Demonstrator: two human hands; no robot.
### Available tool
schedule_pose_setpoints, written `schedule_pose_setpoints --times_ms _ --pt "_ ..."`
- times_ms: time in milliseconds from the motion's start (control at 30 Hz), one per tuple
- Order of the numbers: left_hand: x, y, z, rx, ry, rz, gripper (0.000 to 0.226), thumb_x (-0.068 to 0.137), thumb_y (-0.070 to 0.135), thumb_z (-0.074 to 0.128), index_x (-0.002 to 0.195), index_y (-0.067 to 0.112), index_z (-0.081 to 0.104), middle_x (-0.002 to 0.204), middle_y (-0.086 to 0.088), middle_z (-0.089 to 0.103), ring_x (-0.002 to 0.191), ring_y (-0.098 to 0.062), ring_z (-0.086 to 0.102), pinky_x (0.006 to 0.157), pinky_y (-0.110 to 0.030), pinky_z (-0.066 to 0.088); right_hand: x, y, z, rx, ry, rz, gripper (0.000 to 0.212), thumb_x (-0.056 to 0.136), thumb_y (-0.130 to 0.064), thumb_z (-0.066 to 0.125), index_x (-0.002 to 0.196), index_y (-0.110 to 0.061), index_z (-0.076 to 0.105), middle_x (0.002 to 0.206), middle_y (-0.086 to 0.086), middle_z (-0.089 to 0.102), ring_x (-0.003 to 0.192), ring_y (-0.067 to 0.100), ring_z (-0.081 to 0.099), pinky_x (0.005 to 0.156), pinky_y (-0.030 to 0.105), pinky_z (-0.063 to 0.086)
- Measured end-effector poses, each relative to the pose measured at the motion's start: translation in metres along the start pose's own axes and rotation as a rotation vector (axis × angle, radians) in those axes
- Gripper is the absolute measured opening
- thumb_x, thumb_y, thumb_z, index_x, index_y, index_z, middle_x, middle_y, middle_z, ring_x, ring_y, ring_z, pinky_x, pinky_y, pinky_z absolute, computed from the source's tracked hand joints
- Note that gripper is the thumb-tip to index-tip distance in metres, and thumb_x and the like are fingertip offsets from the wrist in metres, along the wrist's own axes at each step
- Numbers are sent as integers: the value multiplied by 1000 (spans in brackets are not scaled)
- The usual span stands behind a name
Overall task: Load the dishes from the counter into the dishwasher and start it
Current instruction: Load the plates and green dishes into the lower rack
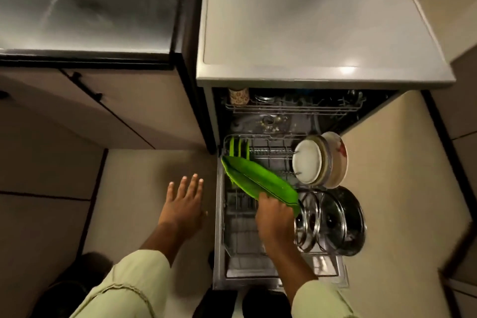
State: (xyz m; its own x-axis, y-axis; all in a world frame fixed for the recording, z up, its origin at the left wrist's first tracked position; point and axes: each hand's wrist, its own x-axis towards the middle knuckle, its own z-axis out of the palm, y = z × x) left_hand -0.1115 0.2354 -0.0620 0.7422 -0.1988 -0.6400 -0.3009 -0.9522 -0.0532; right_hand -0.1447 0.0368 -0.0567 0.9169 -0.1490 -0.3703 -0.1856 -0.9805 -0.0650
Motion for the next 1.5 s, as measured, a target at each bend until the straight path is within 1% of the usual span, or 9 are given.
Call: schedule_pose_setpoints --times_ms 67,133,333,533,667,900,1000,1233,1500 --pt "26 3 12 32 -27 47 76 104 45 29 155 12 -16 162 -8 -23 151 -31 -17 120 -52 -8 20 3 11 17 -40 107 8 84 -15 70 91 -18 68 77 7 72 69 24 72 57 33 55" --pt "51 7 23 53 -62 85 74 105 44 27 154 14 -18 159 -6 -27 150 -30 -20 120 -52 -10 43 9 34 105 -28 162 18 99 -13 48 110 -19 62 100 5 73 92 24 71 77 36 58" --pt "131 25 78 95 -209 131 72 106 42 27 150 17 -24 156 -5 -31 138 -23 -32 115 -50 -18 117 31 106 280 46 278 22 99 -21 50 116 -23 64 106 2 71 99 21 67 70 26 43" --pt "201 29 107 152 -209 123 75 105 45 28 154 16 -21 162 -7 -25 150 -30 -18 121 -49 -10 186 46 162 598 133 356 9 93 -14 58 88 -11 64 94 11 71 90 31 65 57 26 25" --pt "241 27 121 157 -186 135 75 105 43 31 156 15 -17 163 -7 -21 151 -29 -13 123 -52 -4 224 58 186 694 139 390 38 87 -10 61 58 -13 38 65 7 55 70 31 54 56 30 20" --pt "282 26 144 134 -208 129 79 101 27 40 155 16 -16 164 -5 -21 151 -28 -14 120 -53 -4 259 59 216 754 58 282 23 83 -14 63 68 -1 53 60 10 54 62 33 55 57 38 44" --pt "292 29 144 141 -225 138 81 100 28 43 156 15 -13 164 -6 -17 152 -28 -12 121 -54 -2 267 56 218 718 39 281 40 85 -13 66 56 -7 38 53 1 38 61 26 44 56 34 31" --pt "303 32 149 131 -260 123 88 96 27 49 156 13 -14 163 -7 -21 151 -28 -13 122 -55 -1 294 53 234 667 0 295 44 86 -14 65 55 -10 34 59 3 35 64 23 44 59 31 32" --pt "313 31 146 67 -323 111 95 96 45 51 155 13 -16 162 -10 -24 151 -28 -15 122 -54 -3 314 57 258 811 -178 218 25 88 -17 68 71 -1 61 65 13 57 63 26 55 66 39 49"
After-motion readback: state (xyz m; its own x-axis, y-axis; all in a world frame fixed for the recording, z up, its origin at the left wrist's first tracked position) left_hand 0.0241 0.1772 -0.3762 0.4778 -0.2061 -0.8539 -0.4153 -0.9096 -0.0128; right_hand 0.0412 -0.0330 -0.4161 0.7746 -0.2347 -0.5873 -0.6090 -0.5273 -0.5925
